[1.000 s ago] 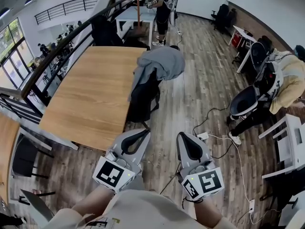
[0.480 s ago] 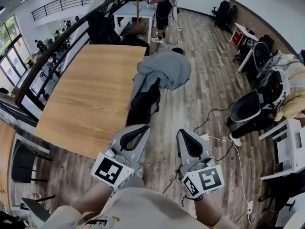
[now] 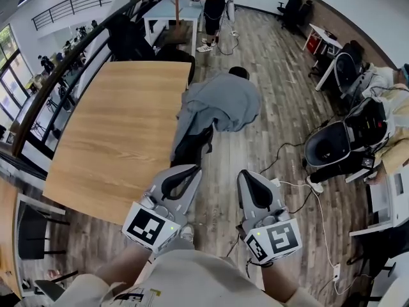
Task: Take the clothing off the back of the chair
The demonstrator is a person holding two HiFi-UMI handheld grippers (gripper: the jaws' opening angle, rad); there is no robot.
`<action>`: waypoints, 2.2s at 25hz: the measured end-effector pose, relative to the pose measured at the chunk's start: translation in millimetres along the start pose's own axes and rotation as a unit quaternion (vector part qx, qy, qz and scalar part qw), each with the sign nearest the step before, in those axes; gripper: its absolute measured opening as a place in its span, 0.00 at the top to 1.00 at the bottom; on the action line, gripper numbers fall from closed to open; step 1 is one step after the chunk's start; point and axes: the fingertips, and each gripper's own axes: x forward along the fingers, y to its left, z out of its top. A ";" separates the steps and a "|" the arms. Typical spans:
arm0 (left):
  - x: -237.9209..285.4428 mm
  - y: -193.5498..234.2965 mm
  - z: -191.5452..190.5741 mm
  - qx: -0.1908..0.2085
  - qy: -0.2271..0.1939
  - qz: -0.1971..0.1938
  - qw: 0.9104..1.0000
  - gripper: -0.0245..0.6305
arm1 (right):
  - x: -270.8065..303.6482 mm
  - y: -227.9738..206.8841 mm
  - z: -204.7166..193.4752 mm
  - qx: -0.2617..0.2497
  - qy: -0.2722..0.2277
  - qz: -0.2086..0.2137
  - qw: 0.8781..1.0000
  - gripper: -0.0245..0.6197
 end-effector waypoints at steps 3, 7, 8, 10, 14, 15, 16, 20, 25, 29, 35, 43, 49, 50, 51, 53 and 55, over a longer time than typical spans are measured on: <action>9.5 16.9 -3.6 -0.002 -0.002 -0.003 1.000 0.96 | 17.8 -6.0 -3.0 0.009 0.000 -0.006 1.000 0.96; 14.6 35.3 -8.1 -0.002 -0.003 -0.008 1.000 0.96 | 35.3 -7.2 -7.3 0.010 0.000 -0.017 1.000 0.96; 14.5 39.6 -7.5 -0.002 -0.004 -0.009 1.000 0.96 | 39.4 -5.7 -7.0 0.010 0.000 -0.017 1.000 0.96; 15.6 49.3 -6.8 -0.002 -0.004 -0.009 1.000 0.96 | 48.4 -4.4 -10.8 0.018 0.000 -0.014 1.000 0.96; 22.7 65.1 -10.3 -0.005 -0.002 -0.012 1.000 0.96 | 66.9 -6.0 -9.0 0.018 0.000 -0.016 1.000 0.96; 25.3 68.4 -11.5 -0.006 -0.002 -0.014 1.000 0.96 | 71.7 -6.7 -8.7 0.017 0.000 -0.016 1.000 0.96; 28.0 72.1 -13.0 -0.005 -0.003 -0.015 1.000 0.96 | 76.9 -7.0 -7.8 0.014 0.001 -0.016 1.000 0.96; 36.0 87.5 -17.6 -0.005 0.002 -0.015 1.000 0.96 | 93.5 -5.1 -9.7 0.009 0.007 -0.011 1.000 0.96; 43.6 98.0 -16.6 -0.004 0.003 -0.013 1.000 0.96 | 103.5 -10.8 -8.8 0.011 0.007 -0.012 1.000 0.96; 49.9 99.6 -17.3 -0.006 0.003 -0.007 1.000 0.96 | 103.3 -21.8 -14.2 0.021 0.007 -0.015 1.000 0.96; 53.9 94.4 -17.7 -0.010 0.010 0.004 1.000 0.96 | 102.2 -31.0 -11.5 0.018 0.011 -0.009 1.000 0.96; 67.0 83.5 -12.0 -0.012 0.001 0.018 1.000 0.96 | 94.9 -43.6 -8.0 0.013 0.013 0.006 1.000 0.96; 68.4 77.4 -9.8 -0.007 0.002 0.030 1.000 0.96 | 89.7 -52.8 -6.9 0.012 0.011 0.009 1.000 0.96; 68.3 77.7 -8.8 -0.006 0.001 0.032 0.999 0.96 | 89.7 -53.0 -7.1 0.012 0.011 0.010 1.000 0.96; 68.3 78.3 -7.6 -0.005 0.001 0.035 0.999 0.96 | 90.0 -53.2 -7.3 0.011 0.011 0.011 1.000 0.96; 69.5 79.4 -4.5 -0.003 -0.001 0.039 0.999 0.96 | 90.7 -54.6 -6.3 0.009 0.011 0.010 1.000 0.96; 72.3 80.1 -0.2 -0.001 -0.003 0.043 0.999 0.96 | 91.5 -57.7 -3.5 0.006 0.010 0.008 1.000 0.96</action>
